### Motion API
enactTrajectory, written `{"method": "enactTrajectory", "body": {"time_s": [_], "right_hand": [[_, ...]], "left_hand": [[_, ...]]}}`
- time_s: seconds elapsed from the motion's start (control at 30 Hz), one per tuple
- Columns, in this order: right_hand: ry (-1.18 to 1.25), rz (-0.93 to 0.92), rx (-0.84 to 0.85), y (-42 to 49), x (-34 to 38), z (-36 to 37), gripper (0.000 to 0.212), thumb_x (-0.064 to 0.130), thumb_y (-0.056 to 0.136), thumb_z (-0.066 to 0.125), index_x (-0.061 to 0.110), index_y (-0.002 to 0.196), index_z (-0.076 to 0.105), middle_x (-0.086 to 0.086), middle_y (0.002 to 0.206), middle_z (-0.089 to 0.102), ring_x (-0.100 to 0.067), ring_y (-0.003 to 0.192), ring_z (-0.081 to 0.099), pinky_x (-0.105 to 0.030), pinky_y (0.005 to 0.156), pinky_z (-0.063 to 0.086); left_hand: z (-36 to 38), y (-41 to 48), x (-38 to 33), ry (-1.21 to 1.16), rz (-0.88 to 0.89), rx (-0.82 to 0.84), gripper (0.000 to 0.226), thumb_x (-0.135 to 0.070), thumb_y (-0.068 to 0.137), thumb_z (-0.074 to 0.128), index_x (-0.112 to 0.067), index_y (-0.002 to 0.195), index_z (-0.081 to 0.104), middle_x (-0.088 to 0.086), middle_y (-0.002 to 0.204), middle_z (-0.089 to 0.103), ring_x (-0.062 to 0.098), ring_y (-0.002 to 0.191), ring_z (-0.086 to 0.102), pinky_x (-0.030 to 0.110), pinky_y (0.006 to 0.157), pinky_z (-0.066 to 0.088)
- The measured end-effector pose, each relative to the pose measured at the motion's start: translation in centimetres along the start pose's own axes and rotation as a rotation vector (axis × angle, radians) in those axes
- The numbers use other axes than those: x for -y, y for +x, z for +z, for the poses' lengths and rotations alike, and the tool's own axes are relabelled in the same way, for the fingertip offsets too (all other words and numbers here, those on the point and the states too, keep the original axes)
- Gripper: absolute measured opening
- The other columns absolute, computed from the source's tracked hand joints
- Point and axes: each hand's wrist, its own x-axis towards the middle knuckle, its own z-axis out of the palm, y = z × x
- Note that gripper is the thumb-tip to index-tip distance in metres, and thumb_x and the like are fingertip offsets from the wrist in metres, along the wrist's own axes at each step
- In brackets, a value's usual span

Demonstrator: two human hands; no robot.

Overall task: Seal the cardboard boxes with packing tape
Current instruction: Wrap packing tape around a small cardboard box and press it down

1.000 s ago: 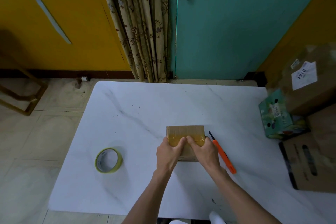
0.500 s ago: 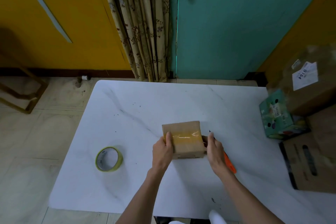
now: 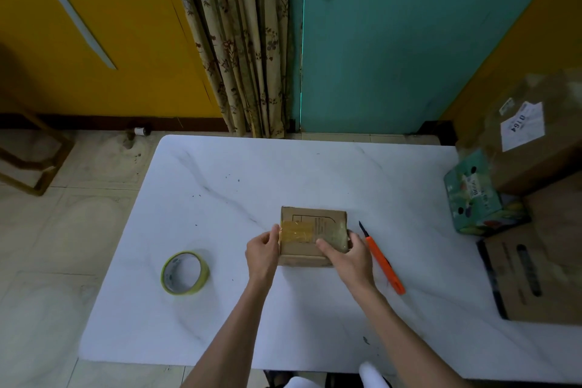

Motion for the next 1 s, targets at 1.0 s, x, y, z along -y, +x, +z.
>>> {"method": "enactTrajectory", "body": {"time_s": [1.0], "right_hand": [[-0.383,0.01,-0.117,2.5,2.0,0.3,0.068,0.053,0.104,0.019,0.006,0.092,0.066,-0.007,0.079,0.066,-0.021,0.072,0.062,-0.029,0.059,0.045]], "left_hand": [[3.5,-1.4,-1.2,0.464,0.106,0.047,0.059,-0.074,0.087,0.055,-0.017,0.091,0.07,-0.004,0.08,0.069,0.009,0.07,0.064,0.018,0.055,0.046]]}}
